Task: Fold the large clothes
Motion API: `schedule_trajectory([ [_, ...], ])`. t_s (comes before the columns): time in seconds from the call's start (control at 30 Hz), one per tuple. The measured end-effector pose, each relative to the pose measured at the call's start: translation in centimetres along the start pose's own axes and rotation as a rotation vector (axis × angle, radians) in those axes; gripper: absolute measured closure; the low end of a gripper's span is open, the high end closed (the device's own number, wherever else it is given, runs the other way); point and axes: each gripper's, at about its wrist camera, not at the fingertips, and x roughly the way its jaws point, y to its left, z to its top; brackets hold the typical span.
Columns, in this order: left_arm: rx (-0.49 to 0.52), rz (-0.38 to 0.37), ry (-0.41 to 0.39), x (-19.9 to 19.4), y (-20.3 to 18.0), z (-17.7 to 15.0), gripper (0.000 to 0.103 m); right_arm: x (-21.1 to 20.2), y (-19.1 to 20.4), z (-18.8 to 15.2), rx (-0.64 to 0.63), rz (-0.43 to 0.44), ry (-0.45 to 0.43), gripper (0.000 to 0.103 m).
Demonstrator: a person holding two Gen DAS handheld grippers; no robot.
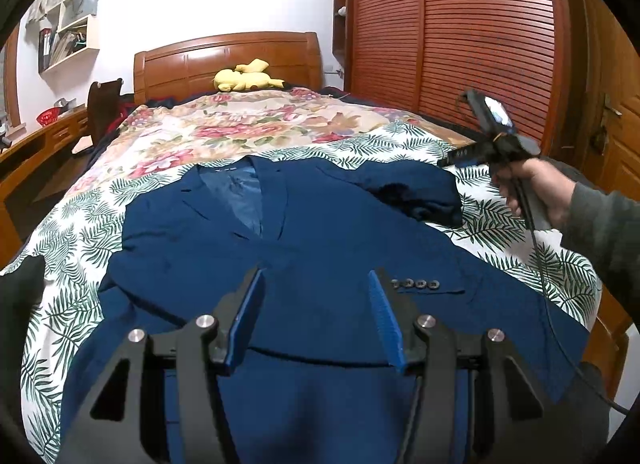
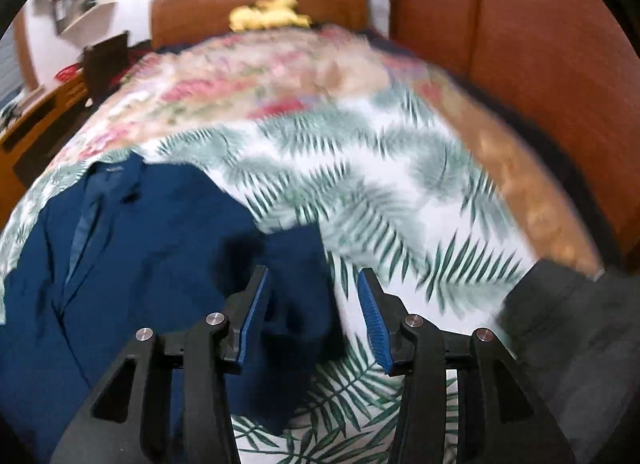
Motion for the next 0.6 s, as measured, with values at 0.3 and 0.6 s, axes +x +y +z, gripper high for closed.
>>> schedule_trajectory([
  [0.3, 0.008, -0.002, 0.011, 0.4, -0.1, 0.0, 0.050, 3.8, -1.1, -1.9, 0.099, 0.035, 0.104, 0.057],
  [0.6, 0.019, 0.008, 0.020, 0.4, -0.2, -0.2, 0.050, 5.1, -0.1, -2.1, 0.079, 0.102, 0.151, 0.077],
])
